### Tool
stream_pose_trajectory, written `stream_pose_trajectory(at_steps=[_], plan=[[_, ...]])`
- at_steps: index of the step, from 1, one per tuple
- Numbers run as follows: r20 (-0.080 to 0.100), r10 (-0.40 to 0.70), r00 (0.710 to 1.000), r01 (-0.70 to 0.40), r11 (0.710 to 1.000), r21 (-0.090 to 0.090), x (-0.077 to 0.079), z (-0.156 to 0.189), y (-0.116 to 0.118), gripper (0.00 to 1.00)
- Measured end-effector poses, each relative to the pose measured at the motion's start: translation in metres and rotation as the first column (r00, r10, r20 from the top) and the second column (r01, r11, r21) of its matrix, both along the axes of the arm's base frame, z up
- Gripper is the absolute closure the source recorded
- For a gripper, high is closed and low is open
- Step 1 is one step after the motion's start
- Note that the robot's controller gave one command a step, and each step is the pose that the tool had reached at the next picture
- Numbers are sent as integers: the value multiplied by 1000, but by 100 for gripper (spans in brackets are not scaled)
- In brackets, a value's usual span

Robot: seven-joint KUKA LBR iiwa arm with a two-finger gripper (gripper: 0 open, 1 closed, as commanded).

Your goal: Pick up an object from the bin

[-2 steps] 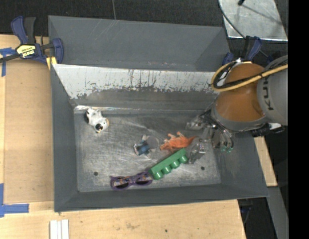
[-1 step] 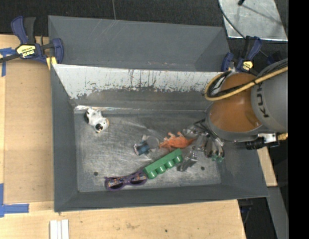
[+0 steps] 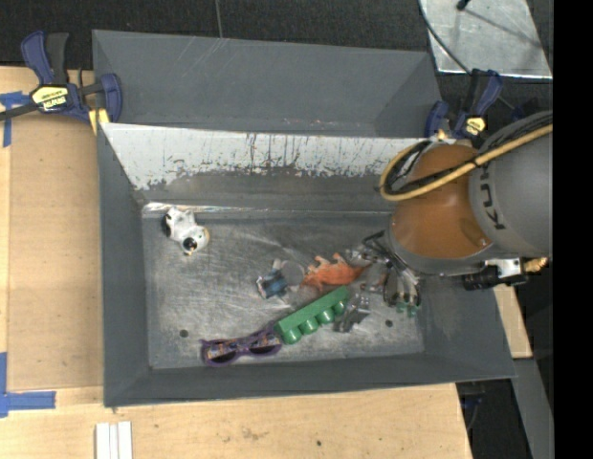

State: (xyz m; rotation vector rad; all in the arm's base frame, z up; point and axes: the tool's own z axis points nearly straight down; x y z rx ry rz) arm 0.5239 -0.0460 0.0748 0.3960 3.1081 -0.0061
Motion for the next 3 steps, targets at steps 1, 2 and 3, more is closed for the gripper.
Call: stream_pose_trajectory(at_steps=[1,2,3], plan=[[6,-29,1000,29,1000,0,-8,0,34,0],[10,-26,1000,26,1000,1,-7,0,62,100],[10,-26,1000,26,1000,1,-7,0,62,100]])
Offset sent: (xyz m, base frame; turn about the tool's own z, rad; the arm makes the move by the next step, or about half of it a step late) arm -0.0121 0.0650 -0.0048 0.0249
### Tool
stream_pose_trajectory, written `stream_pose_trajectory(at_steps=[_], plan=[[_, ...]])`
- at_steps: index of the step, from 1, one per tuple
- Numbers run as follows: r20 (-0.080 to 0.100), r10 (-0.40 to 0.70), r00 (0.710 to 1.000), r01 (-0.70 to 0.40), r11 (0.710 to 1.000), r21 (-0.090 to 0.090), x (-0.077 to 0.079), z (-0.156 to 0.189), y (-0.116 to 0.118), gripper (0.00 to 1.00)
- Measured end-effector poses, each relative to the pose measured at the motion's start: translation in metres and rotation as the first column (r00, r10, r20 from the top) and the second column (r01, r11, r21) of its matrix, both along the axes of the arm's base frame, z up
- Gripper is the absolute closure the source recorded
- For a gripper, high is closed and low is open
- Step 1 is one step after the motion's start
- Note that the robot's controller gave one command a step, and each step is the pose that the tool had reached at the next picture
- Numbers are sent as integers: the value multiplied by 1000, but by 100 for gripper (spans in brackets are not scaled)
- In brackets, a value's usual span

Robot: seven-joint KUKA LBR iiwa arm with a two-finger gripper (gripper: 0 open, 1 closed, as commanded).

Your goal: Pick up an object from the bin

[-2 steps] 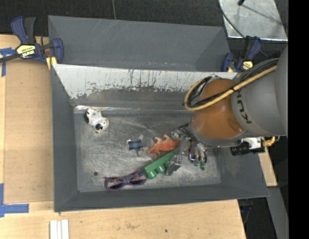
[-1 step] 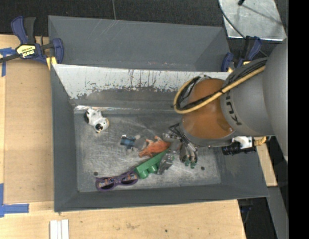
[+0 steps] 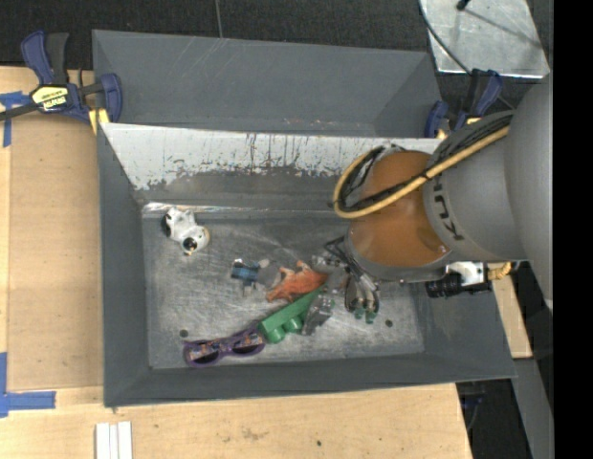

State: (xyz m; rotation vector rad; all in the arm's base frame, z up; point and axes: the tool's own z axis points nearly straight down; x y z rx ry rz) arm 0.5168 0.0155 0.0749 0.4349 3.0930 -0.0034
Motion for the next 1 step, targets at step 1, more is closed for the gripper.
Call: stream_pose_trajectory(at_steps=[1], plan=[[-16,-52,999,52,999,4,-20,110,-44,100]])
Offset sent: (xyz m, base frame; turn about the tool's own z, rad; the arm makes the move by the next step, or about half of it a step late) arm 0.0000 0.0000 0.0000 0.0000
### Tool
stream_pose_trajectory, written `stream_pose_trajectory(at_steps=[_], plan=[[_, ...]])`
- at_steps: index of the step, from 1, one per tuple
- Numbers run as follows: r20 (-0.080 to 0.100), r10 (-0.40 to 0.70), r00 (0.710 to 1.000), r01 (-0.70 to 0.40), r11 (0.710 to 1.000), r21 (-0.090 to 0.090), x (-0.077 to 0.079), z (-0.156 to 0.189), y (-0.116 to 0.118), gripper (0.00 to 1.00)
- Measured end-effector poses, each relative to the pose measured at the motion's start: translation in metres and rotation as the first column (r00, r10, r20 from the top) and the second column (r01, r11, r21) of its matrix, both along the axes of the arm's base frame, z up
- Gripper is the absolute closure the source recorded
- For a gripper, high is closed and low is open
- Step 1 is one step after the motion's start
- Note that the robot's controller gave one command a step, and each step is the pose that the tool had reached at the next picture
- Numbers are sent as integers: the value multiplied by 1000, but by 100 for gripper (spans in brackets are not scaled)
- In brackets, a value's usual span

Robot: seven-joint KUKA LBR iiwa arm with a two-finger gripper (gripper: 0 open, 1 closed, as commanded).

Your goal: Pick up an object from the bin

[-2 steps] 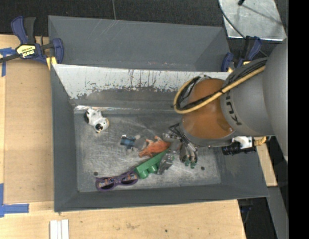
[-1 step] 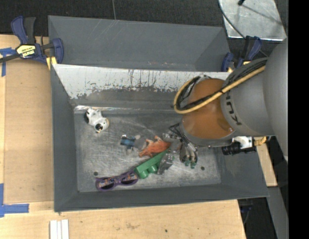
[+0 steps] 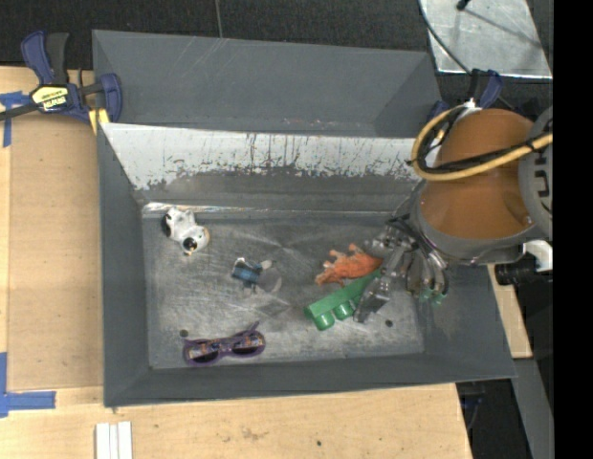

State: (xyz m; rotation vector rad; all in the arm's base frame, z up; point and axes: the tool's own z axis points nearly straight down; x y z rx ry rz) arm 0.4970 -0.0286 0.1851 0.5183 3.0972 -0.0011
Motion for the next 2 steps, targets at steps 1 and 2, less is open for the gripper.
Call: stream_pose_trajectory(at_steps=[1,2], plan=[[0,1,1000,-1,1000,0,0,0,0,100],[-5,4,1000,-4,1000,0,17,48,16,100]])
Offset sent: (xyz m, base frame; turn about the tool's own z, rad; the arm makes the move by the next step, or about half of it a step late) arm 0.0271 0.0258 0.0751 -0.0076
